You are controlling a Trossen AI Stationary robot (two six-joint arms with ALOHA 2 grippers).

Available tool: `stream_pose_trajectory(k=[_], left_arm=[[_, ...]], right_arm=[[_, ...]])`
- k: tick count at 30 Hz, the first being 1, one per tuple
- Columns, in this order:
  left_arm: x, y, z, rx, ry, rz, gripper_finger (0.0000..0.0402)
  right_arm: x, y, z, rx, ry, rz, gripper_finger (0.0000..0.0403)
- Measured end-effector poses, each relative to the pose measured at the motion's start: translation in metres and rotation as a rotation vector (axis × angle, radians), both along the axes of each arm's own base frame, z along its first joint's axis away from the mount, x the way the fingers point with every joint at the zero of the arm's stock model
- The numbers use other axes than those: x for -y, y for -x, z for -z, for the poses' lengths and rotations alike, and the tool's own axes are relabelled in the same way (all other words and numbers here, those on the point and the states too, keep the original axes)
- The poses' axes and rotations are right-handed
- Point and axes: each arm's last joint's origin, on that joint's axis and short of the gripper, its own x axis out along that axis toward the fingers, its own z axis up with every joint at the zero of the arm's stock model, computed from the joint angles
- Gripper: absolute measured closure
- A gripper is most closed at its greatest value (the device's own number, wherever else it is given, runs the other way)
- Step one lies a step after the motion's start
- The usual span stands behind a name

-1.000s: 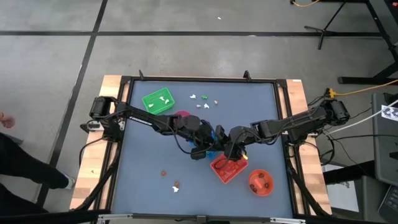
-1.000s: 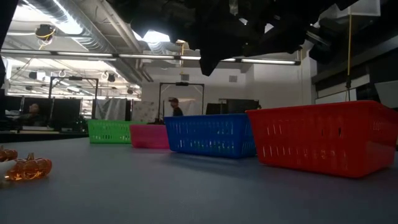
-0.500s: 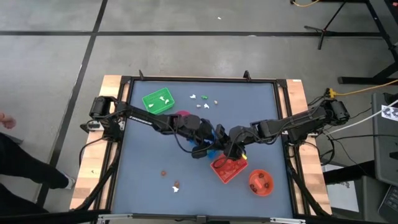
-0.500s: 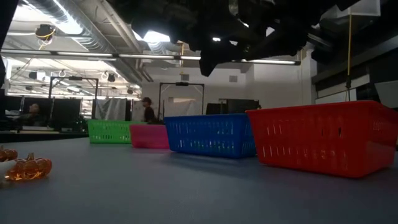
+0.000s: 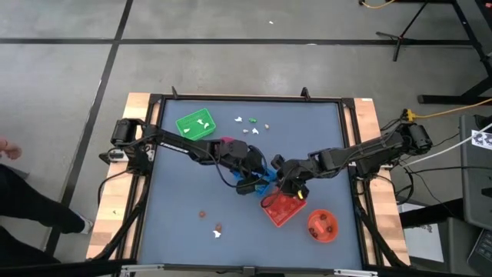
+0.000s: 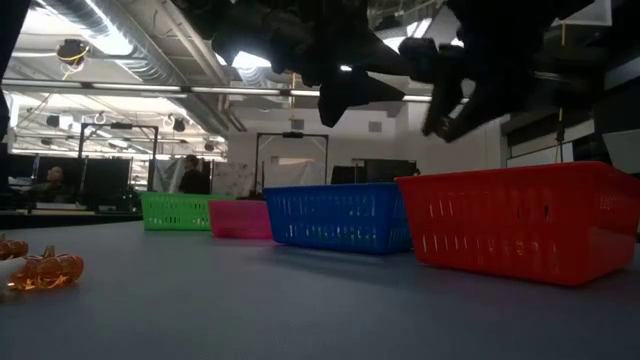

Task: Sort Halloween decoration
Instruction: Put the black skull toy into the transparent orange bin

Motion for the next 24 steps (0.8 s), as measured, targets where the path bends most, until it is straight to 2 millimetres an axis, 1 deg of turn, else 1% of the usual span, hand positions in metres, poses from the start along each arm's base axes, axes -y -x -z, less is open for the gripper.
stream_pose_trajectory(k=[5, 10, 13, 16, 20, 22, 24], left_arm=[[0.000, 0.001, 0.003, -0.032, -0.002, -0.003, 0.0246], [0.000, 0.002, 0.004, -0.043, -0.004, -0.005, 0.0246], [0.000, 0.002, 0.004, -0.043, -0.004, -0.005, 0.0246], [0.000, 0.002, 0.004, -0.041, -0.009, -0.003, 0.0246], [0.000, 0.002, 0.004, -0.035, -0.032, 0.007, 0.0246], [0.000, 0.002, 0.004, -0.030, -0.049, 0.016, 0.0246], [0.000, 0.002, 0.004, -0.029, -0.056, 0.019, 0.0246]], right_arm=[[-0.001, 0.007, 0.004, -0.117, -0.141, 0.061, 0.0303], [-0.004, 0.008, 0.004, -0.191, -0.327, 0.154, 0.0303], [-0.007, 0.010, 0.004, -0.267, -0.463, 0.186, 0.0302], [-0.010, 0.013, 0.004, -0.375, -0.617, 0.230, 0.0302], [-0.013, 0.019, 0.004, -0.577, -0.807, 0.326, 0.0302], [-0.018, 0.024, 0.005, -0.665, -0.840, 0.372, 0.0302], [-0.026, 0.030, 0.007, -0.723, -0.826, 0.396, 0.0302]])
